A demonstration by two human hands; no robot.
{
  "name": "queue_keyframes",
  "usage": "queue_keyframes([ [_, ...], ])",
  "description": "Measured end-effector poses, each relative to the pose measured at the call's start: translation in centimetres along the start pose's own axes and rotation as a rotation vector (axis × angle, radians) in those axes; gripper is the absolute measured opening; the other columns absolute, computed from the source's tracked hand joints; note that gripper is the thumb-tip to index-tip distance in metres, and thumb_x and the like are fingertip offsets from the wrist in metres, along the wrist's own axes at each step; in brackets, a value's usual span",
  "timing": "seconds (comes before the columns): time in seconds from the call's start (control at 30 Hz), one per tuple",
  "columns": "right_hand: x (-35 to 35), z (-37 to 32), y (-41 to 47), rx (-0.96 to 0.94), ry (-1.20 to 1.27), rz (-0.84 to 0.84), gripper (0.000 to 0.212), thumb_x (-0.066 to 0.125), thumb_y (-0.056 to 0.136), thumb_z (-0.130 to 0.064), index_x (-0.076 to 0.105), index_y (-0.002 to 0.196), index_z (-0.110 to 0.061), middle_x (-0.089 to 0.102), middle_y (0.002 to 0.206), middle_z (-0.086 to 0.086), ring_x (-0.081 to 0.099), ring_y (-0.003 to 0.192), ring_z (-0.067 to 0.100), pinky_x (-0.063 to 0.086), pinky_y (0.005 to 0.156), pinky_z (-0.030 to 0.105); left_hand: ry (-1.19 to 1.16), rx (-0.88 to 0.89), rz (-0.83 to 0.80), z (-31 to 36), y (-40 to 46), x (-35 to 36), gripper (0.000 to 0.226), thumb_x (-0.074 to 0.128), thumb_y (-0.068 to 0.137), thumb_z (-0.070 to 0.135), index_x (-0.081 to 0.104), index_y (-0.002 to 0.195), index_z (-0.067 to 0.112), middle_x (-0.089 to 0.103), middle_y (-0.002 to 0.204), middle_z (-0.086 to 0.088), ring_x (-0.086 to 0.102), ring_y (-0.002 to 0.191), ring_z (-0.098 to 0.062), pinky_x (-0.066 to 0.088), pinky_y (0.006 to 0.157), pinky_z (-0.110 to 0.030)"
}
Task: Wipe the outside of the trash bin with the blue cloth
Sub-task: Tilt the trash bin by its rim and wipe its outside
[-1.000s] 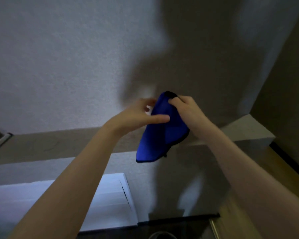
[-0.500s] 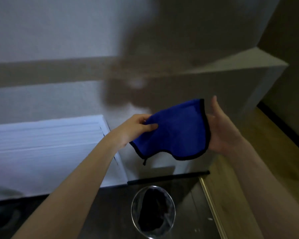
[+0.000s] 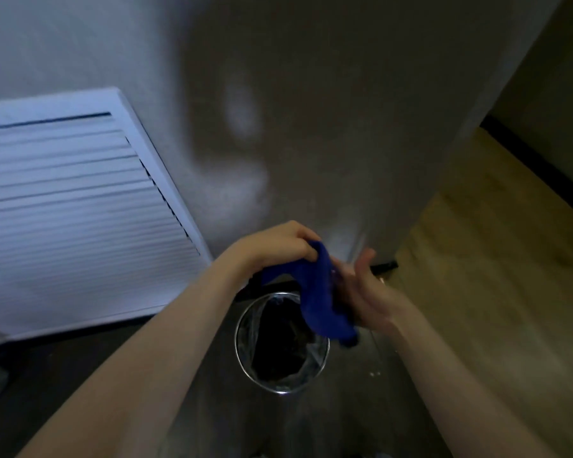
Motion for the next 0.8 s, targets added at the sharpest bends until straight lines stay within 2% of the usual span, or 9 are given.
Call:
queue_keyframes([
  [0.07,-0.7,2.1,0.2,-0.074,0.001,-0.012,0.126,0.076,0.039,-0.070,0.029,0.138,-0.008,0.061,0.121,0.003,0.062,0.107,0.012,0.050,0.088,0.027,0.074,0.031,0.027,-0.6,0.4,1.9,0.020,0.052,0.079,0.004,0.068,0.087,0.013,0.070,0.095,-0.014,0.062,0.084,-0.021,0.049,0.084,-0.035],
  [0.17,-1.6,4.5,0.1,-0.169,-0.049,-0.025,0.082,0.084,0.055,-0.044,0.046,0.124,-0.021,0.071,0.104,-0.006,0.066,0.097,0.009,0.053,0.077,0.021,0.088,0.072,0.087,-1.9,0.3,4.3,0.018,0.054,0.079,0.004,0.068,0.090,0.009,0.069,0.093,-0.014,0.060,0.083,-0.019,0.048,0.079,-0.030],
  [0.23,-2.2,5.4,-0.4,-0.169,-0.122,0.004,0.069,0.084,0.058,-0.034,0.053,0.119,-0.031,0.070,0.106,-0.007,0.065,0.100,0.013,0.053,0.075,0.022,0.047,0.091,0.146,-2.9,0.1,5.6,0.018,0.054,0.079,0.004,0.066,0.091,0.009,0.069,0.092,-0.013,0.060,0.082,-0.017,0.048,0.078,-0.029],
  [0.33,-3.3,6.5,-1.4,-0.152,-0.334,0.076,0.049,0.079,0.062,-0.034,0.059,0.107,-0.041,0.071,0.102,-0.012,0.066,0.095,0.010,0.052,0.070,0.019,-0.105,0.116,0.187,-4.3,-0.3,7.1,0.019,0.050,0.082,0.002,0.062,0.087,0.016,0.065,0.086,-0.004,0.061,0.083,-0.016,0.051,0.077,-0.029],
  [0.43,-4.2,7.1,-2.3,-0.124,-0.468,0.150,0.024,0.073,0.069,-0.047,0.066,0.089,-0.035,0.073,0.087,-0.010,0.068,0.081,0.012,0.050,0.061,0.017,-0.268,0.138,0.242,-5.3,0.0,8.6,0.025,0.047,0.086,0.002,0.059,0.084,0.024,0.062,0.083,0.006,0.058,0.077,-0.003,0.048,0.068,-0.014],
  [0.57,-6.0,8.1,-2.7,-0.198,-0.256,0.278,0.020,0.068,0.071,-0.036,0.071,0.087,-0.024,0.075,0.081,-0.001,0.070,0.075,0.015,0.052,0.058,0.020,-0.479,0.094,0.291,-7.2,1.2,11.3,0.019,0.051,0.089,0.012,0.056,0.090,0.031,0.061,0.091,0.008,0.058,0.084,-0.005,0.048,0.069,-0.015],
  [0.7,-7.8,9.0,-3.0,-0.224,-0.073,0.324,0.018,0.066,0.072,-0.025,0.072,0.089,-0.026,0.073,0.085,-0.002,0.069,0.078,0.018,0.055,0.063,0.025,-0.687,-0.090,0.341,-11.3,2.6,14.8,0.027,0.054,0.090,0.018,0.050,0.116,0.016,0.058,0.091,0.003,0.058,0.085,-0.010,0.047,0.060,-0.004],
  [0.73,-8.1,9.1,-3.0,-0.233,-0.084,0.329,0.023,0.065,0.072,-0.024,0.070,0.094,-0.028,0.072,0.090,-0.003,0.067,0.081,0.017,0.054,0.064,0.024,-0.634,-0.165,0.334,-12.7,3.0,16.0,0.030,0.054,0.089,0.017,0.050,0.118,0.009,0.058,0.090,0.001,0.058,0.088,-0.016,0.047,0.065,-0.006],
  [0.8,-8.7,9.4,-2.8,-0.257,-0.126,0.354,0.034,0.063,0.076,-0.017,0.066,0.106,-0.032,0.068,0.109,-0.003,0.065,0.087,0.016,0.053,0.067,0.022,-0.258,-0.328,0.237,-15.9,3.5,18.9,0.035,0.054,0.089,0.022,0.050,0.119,0.005,0.060,0.102,-0.007,0.056,0.104,-0.026,0.047,0.087,-0.022],
])
Point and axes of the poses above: each hand's wrist, its own y-axis towards the middle knuckle, its own x-axis out of the palm, z = x × y, the point moved 1 cm from there along y, towards the middle knuckle
